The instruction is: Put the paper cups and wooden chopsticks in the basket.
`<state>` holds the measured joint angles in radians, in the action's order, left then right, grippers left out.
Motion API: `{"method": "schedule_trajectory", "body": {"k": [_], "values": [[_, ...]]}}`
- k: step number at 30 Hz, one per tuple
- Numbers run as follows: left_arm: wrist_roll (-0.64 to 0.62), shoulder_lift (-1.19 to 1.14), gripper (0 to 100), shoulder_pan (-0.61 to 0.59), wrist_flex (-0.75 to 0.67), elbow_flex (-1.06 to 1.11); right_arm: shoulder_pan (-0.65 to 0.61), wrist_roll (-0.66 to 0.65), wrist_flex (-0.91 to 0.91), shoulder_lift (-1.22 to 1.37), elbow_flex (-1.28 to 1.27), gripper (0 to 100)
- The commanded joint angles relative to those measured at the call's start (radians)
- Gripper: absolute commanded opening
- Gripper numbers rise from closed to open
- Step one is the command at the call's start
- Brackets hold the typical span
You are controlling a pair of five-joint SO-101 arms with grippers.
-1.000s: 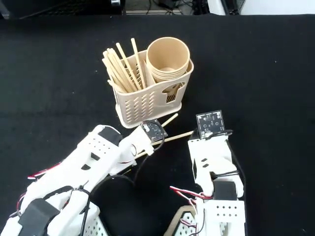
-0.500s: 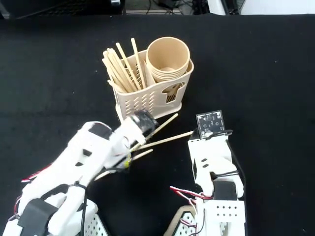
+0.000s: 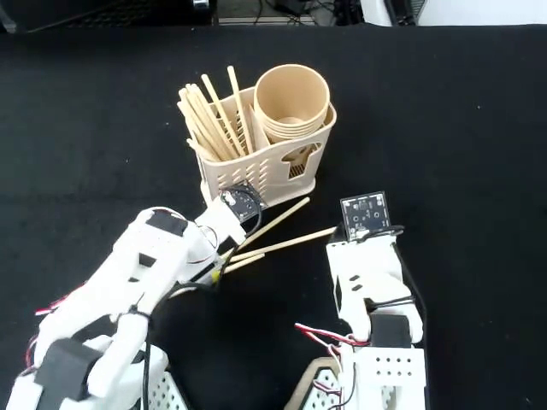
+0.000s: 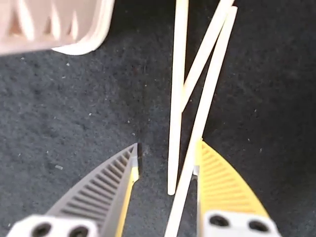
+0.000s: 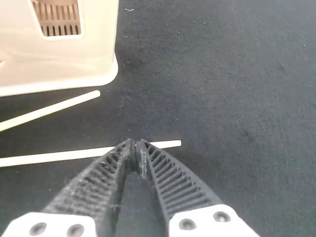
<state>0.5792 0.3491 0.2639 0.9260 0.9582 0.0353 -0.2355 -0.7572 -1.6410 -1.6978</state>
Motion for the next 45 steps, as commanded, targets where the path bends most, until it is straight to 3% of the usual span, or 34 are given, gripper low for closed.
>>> {"method": "schedule_trajectory", "body": {"k": [1,6,14,21,35,45], "values": [[0.009,-0.068,19,0.018,-0.025,-0.036,0.003,-0.002,-0.003,-0.01,0.002,1.5],[0.011,-0.164,19,0.027,0.051,-0.136,0.003,-0.002,-0.003,-0.01,0.002,1.5],[0.014,-0.193,19,0.067,0.052,-0.145,0.003,-0.002,-0.003,-0.01,0.002,1.5],[0.014,-0.193,3,0.113,0.052,-0.145,0.003,-0.002,-0.003,-0.01,0.002,1.5],[0.015,-0.19,3,0.108,0.124,-0.142,0.003,-0.002,-0.003,-0.01,0.002,1.5],[0.055,0.086,3,0.107,0.176,-0.107,0.003,-0.002,-0.003,-0.01,0.002,1.5]]}}
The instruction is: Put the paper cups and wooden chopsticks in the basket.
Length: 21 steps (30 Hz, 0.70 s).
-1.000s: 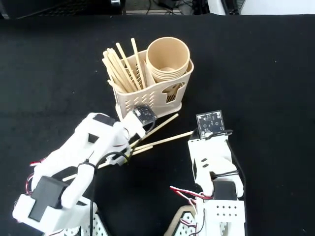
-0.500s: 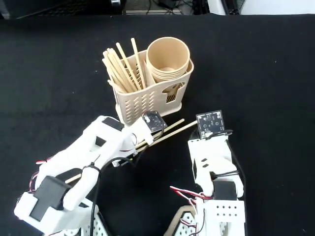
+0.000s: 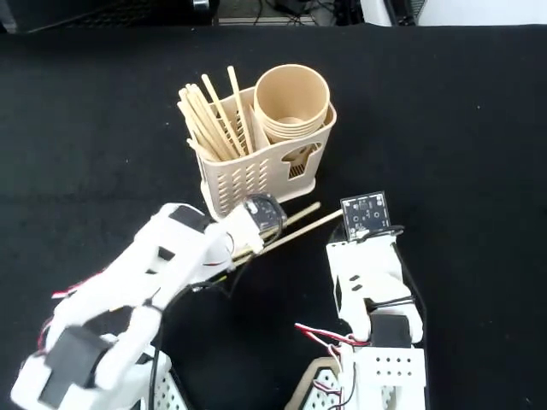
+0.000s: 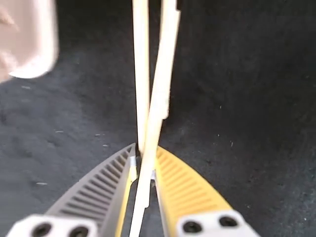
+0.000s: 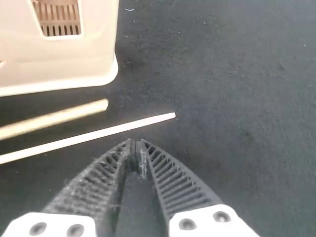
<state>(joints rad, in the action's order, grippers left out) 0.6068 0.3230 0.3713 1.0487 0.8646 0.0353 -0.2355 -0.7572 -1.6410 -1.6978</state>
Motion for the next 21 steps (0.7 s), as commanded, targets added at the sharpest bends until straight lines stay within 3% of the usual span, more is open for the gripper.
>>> {"method": "schedule_trajectory", "body": {"k": [1,12,17,19,21], "values": [[0.034,0.146,3,-0.001,0.077,-0.016,0.003,-0.002,-0.003,-0.01,0.002,1.5],[0.034,0.413,3,-0.001,0.272,-0.007,0.005,0.005,-0.002,-0.01,0.002,1.5],[0.029,0.508,3,-0.002,0.298,-0.01,0.015,0.006,0.003,-0.01,0.005,1.4],[0.029,0.528,3,-0.002,0.298,-0.005,0.063,0.018,0.002,-0.012,0.019,1.4],[0.029,0.526,3,-0.002,0.295,0.008,0.153,0.118,0.005,-0.012,0.041,1.4]]}}
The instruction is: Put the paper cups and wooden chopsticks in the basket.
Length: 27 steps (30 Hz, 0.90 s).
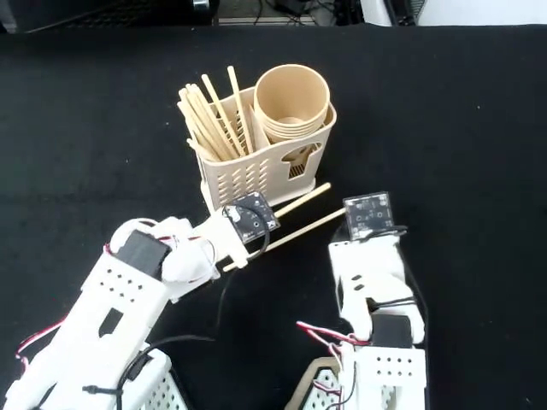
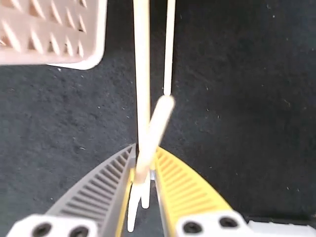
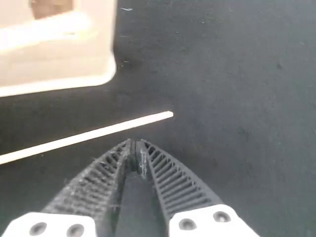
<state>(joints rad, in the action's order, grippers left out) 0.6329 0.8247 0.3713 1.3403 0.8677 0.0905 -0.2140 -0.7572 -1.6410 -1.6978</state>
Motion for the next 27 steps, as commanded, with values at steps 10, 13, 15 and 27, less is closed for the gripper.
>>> {"method": "schedule_trajectory", "body": {"k": [10,13,15,27], "values": [[-0.112,0.043,3,0.012,-0.055,-0.084,0.249,0.315,0.149,-0.012,0.002,1.5],[-0.16,0.06,3,0.028,-0.052,-0.156,0.249,0.315,0.149,-0.012,0.002,1.5],[-0.196,0.071,3,0.045,-0.055,-0.188,0.245,0.315,0.149,-0.012,0.002,1.5],[-0.316,0.08,3,0.223,-0.166,-0.243,0.198,0.315,0.144,-0.01,0.002,1.5]]}}
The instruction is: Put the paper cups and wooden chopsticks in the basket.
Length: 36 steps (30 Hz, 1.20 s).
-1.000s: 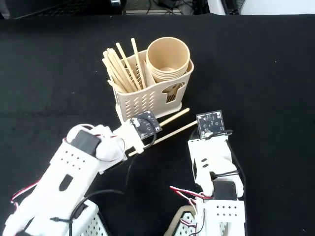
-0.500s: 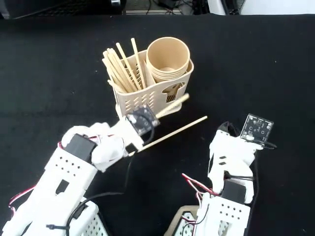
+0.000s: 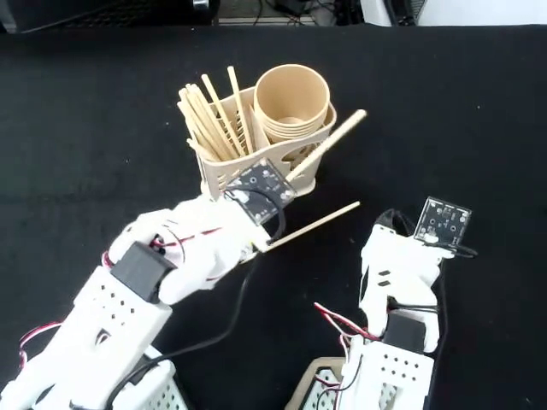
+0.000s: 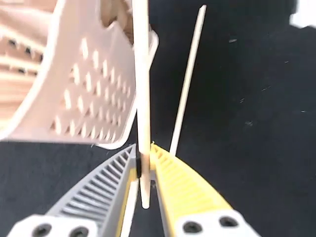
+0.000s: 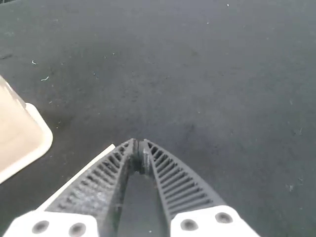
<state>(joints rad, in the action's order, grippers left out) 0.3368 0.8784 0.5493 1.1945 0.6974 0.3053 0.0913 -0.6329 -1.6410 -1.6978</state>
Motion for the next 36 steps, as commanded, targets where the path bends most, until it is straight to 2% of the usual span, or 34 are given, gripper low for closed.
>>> {"method": "schedule_trajectory", "body": {"k": [1,6,11,15,18,20,22,26,29,36], "values": [[-0.032,0.028,3,0.054,-0.02,-0.084,-0.017,0.009,0.02,-0.01,0.002,1.5],[-0.078,0.028,3,0.053,-0.031,-0.16,-0.018,0.009,0.02,-0.01,0.002,1.5],[-0.178,0.029,3,0.013,-0.144,-0.179,-0.018,0.009,0.02,-0.01,0.002,1.5],[-0.187,0.029,3,-0.081,-0.318,-0.163,-0.02,0.009,0.02,-0.008,0.002,1.5],[-0.196,0.029,3,-0.171,-0.5,-0.136,-0.02,0.009,0.02,-0.008,0.002,1.5],[-0.253,0.028,3,-0.232,-0.629,-0.09,-0.02,0.009,0.02,-0.008,0.002,1.5],[-0.307,0.023,3,-0.263,-0.761,-0.028,-0.02,0.009,0.02,-0.01,0.002,1.5],[-0.33,0.015,3,-0.275,-0.98,0.087,-0.02,0.009,0.02,-0.01,0.002,1.5],[-0.334,0.015,3,-0.271,-1.074,0.179,-0.02,0.009,0.02,-0.01,0.002,1.5],[-0.52,0.002,3,-0.315,-1.18,0.302,-0.021,0.009,0.02,-0.01,0.002,1.5]]}}
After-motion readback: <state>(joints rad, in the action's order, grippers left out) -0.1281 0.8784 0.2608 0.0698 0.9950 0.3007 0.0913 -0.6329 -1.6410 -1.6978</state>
